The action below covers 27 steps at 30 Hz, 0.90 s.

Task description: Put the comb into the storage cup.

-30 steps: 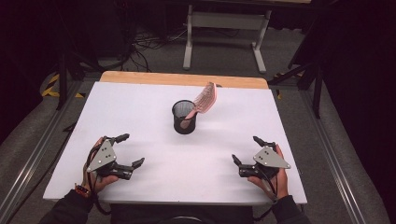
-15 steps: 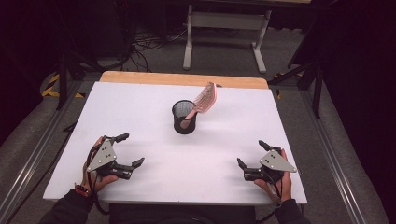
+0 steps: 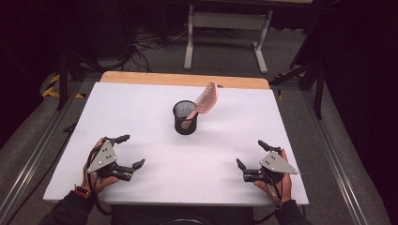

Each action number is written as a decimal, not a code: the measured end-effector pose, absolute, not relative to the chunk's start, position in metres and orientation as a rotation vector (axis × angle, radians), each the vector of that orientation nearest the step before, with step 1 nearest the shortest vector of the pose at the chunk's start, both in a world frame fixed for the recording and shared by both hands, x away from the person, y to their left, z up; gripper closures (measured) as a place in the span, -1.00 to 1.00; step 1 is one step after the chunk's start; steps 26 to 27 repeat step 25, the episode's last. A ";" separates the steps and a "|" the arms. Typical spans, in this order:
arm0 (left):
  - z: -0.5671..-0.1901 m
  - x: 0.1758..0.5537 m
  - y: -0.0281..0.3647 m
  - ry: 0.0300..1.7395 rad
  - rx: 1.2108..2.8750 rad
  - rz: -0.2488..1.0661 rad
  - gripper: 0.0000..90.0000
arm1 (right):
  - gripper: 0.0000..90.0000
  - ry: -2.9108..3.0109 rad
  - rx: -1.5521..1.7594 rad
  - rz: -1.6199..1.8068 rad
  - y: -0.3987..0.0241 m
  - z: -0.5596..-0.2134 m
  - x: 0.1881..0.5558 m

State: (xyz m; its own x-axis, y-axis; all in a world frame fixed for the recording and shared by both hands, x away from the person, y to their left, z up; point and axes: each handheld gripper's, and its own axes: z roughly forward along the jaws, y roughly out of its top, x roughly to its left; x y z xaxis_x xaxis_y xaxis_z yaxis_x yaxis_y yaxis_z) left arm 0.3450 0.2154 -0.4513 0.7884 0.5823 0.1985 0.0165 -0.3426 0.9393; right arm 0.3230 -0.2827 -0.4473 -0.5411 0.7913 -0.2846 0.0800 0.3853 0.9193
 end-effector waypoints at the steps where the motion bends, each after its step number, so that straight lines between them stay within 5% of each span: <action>1: -0.451 0.345 0.216 0.455 1.849 0.627 -0.89 | -0.93 1.891 0.749 1.203 -0.283 -0.447 0.323; 27: -0.449 0.345 0.219 0.474 1.830 0.633 -0.89 | -0.93 1.908 0.755 1.173 -0.285 -0.450 0.328</action>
